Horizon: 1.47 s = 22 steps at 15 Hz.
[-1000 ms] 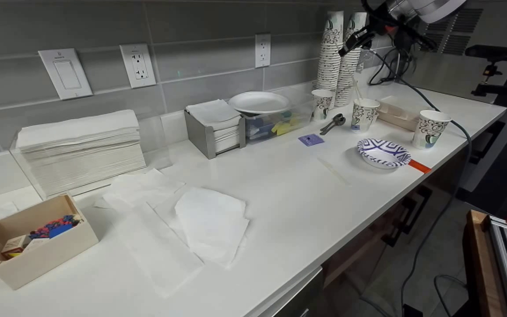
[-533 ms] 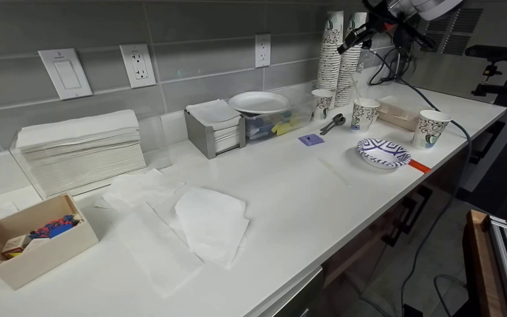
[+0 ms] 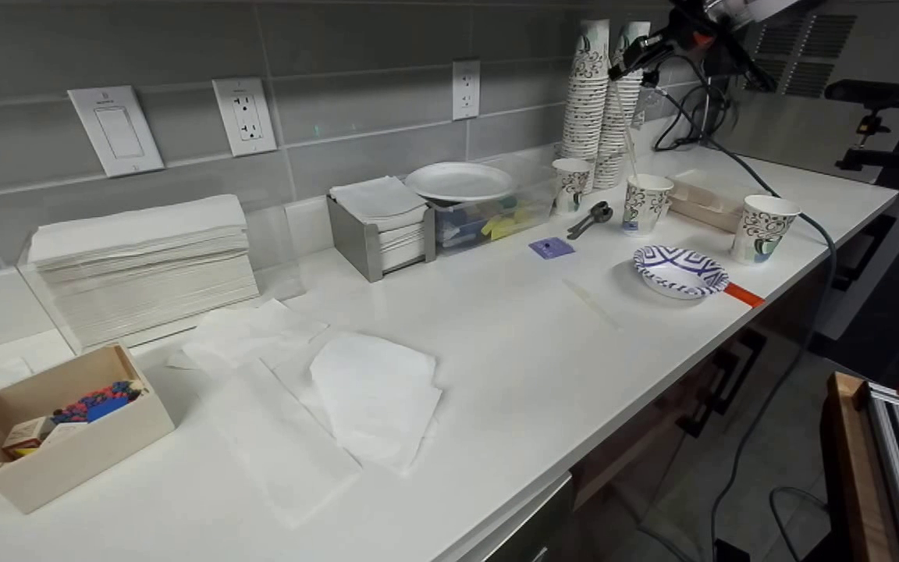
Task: Move the chopstick from the counter to the cup
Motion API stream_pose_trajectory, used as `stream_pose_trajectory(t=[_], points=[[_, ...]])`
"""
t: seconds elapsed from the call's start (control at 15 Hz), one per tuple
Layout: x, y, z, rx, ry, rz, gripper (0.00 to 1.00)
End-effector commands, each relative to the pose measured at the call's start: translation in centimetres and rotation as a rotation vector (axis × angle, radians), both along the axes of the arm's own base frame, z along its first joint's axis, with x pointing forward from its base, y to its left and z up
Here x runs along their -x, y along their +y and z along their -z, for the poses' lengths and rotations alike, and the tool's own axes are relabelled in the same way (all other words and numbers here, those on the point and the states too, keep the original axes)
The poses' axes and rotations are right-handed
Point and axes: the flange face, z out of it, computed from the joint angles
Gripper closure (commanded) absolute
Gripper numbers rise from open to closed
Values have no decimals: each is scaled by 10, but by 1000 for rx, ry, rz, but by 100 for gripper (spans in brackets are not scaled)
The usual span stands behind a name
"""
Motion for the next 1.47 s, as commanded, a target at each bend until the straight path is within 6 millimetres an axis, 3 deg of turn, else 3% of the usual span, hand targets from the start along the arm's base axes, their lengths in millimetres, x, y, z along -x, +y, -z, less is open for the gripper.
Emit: stream_pose_trajectory(t=[0.0, 0.67, 1.4], points=[[5, -20, 8, 18, -45, 3, 98], [17, -42, 66, 66, -97, 13, 98], [38, -38, 112, 1, -33, -60, 98]])
